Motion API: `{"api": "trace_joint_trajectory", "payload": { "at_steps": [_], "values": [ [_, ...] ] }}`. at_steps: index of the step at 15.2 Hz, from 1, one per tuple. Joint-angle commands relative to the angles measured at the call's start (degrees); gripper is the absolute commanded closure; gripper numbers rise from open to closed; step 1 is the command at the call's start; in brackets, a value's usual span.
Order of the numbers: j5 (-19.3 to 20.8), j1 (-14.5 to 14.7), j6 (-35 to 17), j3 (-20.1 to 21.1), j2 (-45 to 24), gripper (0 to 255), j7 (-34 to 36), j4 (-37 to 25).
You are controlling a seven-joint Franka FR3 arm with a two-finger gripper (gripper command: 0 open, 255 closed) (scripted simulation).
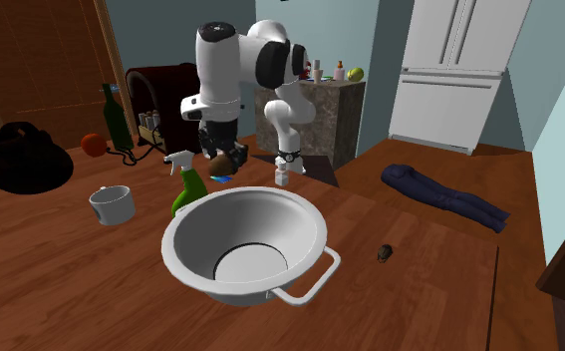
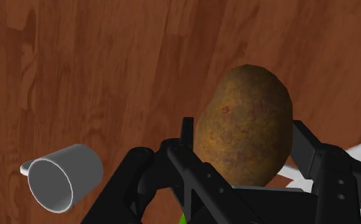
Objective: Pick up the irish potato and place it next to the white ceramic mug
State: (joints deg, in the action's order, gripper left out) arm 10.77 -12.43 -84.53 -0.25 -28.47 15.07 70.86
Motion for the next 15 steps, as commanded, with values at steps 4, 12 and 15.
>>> {"api": "trace_joint_trajectory", "payload": {
  "at_steps": [4, 12, 15],
  "values": [
    [0.5, -4.2, 0.5, -1.8, -2.5, 255, -6.2, -4.2],
    [0.7, -11.1, 4.2, -4.2, -12.2, 255, -15.8, -19.7],
    [0.6, -12.7, 5.2, -4.6, -15.5, 255, -17.8, -24.5]
  ]
}}
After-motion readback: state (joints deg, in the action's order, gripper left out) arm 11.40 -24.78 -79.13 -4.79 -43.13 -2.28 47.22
